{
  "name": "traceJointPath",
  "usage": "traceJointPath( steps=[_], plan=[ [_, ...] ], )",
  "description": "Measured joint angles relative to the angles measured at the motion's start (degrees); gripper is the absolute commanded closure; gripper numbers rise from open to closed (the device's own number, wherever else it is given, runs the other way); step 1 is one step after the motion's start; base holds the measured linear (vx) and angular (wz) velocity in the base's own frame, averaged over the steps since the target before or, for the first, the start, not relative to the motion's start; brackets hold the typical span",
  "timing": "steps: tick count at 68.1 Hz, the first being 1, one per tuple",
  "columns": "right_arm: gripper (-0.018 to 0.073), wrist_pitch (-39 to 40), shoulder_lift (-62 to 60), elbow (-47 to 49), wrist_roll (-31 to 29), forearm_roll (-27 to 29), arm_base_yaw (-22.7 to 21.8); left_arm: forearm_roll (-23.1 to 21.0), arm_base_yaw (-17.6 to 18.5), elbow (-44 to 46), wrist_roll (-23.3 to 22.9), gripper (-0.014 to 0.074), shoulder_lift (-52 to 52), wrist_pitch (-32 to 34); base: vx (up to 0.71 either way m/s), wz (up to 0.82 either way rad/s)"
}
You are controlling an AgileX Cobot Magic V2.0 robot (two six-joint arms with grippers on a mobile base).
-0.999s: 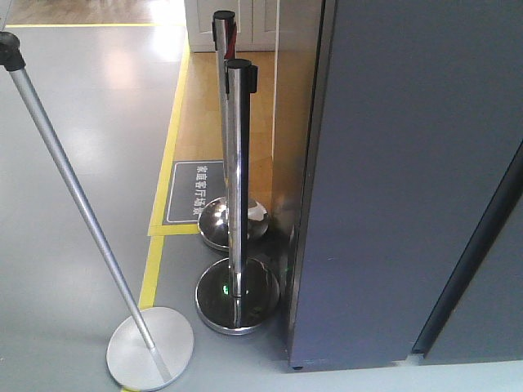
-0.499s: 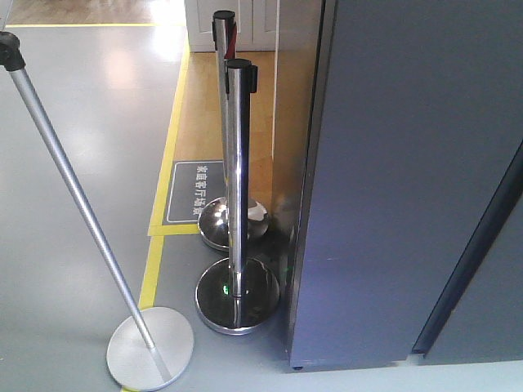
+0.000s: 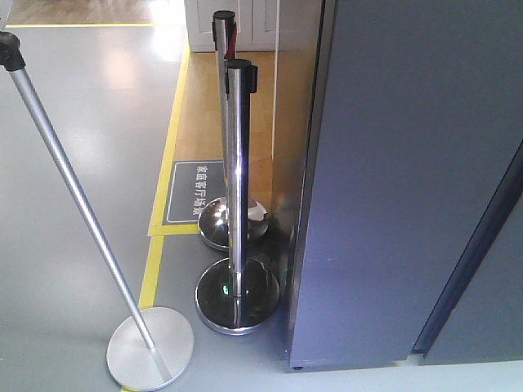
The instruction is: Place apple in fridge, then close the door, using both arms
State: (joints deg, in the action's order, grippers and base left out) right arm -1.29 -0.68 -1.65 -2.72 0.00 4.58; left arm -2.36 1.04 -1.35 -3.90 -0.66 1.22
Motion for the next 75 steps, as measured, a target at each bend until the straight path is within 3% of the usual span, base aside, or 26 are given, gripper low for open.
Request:
traceJointPath(
  steps=[75],
  plan=[
    [0.0562,0.06,0.0,0.0,0.0,0.0,0.0,0.0,0.0,0.0,0.0,0.0603,0.0,0.0,0.0,0.0]
  ],
)
